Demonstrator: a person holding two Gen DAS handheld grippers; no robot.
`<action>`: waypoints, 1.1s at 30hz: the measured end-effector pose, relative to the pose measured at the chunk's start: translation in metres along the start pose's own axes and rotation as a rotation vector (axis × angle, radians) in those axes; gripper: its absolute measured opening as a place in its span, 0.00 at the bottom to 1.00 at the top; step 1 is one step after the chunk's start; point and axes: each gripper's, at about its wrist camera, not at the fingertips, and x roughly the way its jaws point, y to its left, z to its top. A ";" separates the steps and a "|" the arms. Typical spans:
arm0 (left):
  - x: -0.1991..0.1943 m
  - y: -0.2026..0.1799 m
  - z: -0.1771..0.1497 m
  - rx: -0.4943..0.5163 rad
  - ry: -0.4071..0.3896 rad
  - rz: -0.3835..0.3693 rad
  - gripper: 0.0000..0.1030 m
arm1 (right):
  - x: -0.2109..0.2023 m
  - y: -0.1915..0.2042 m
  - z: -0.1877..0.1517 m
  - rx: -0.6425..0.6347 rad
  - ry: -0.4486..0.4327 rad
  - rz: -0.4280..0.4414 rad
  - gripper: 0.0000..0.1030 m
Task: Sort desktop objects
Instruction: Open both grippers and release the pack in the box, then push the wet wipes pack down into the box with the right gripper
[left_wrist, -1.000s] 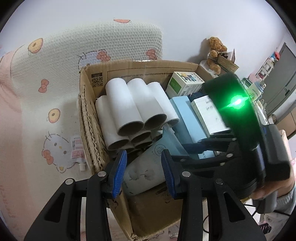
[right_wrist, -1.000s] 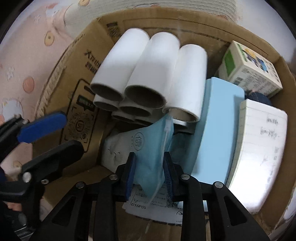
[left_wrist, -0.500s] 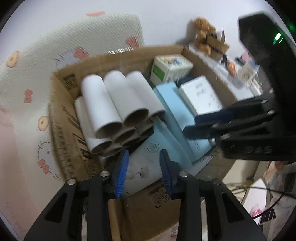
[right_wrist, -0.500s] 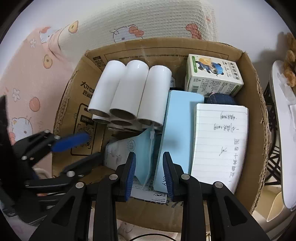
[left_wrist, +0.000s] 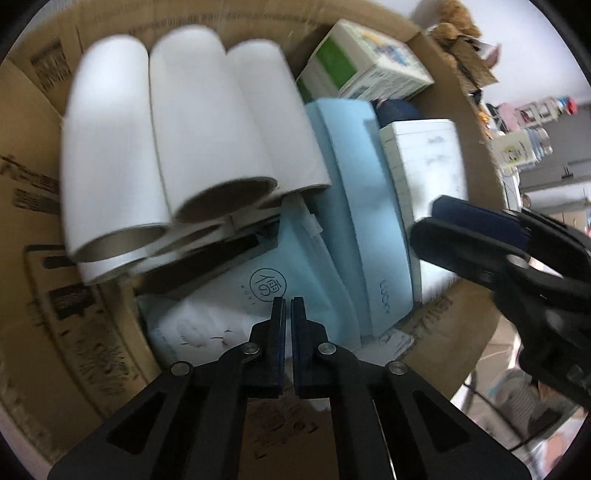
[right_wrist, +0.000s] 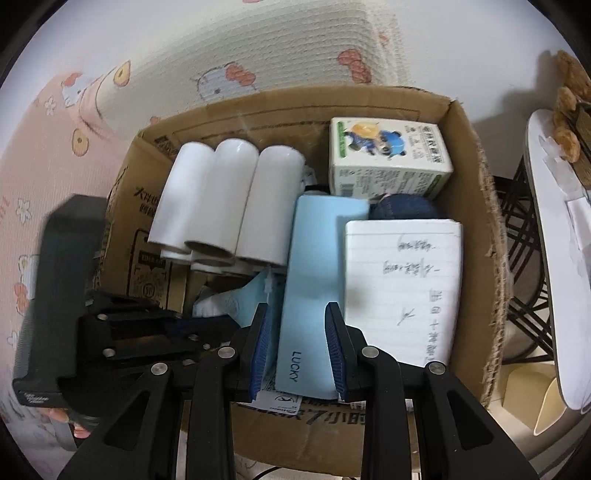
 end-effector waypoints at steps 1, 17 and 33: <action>0.003 0.001 0.002 -0.013 0.015 -0.002 0.03 | -0.002 -0.003 0.001 0.007 -0.004 -0.001 0.25; 0.051 0.005 0.023 -0.047 0.215 0.115 0.03 | -0.003 -0.015 0.001 0.048 0.028 -0.057 0.25; -0.080 -0.009 -0.020 0.116 -0.199 0.218 0.26 | -0.013 0.011 0.010 -0.002 0.034 -0.070 0.25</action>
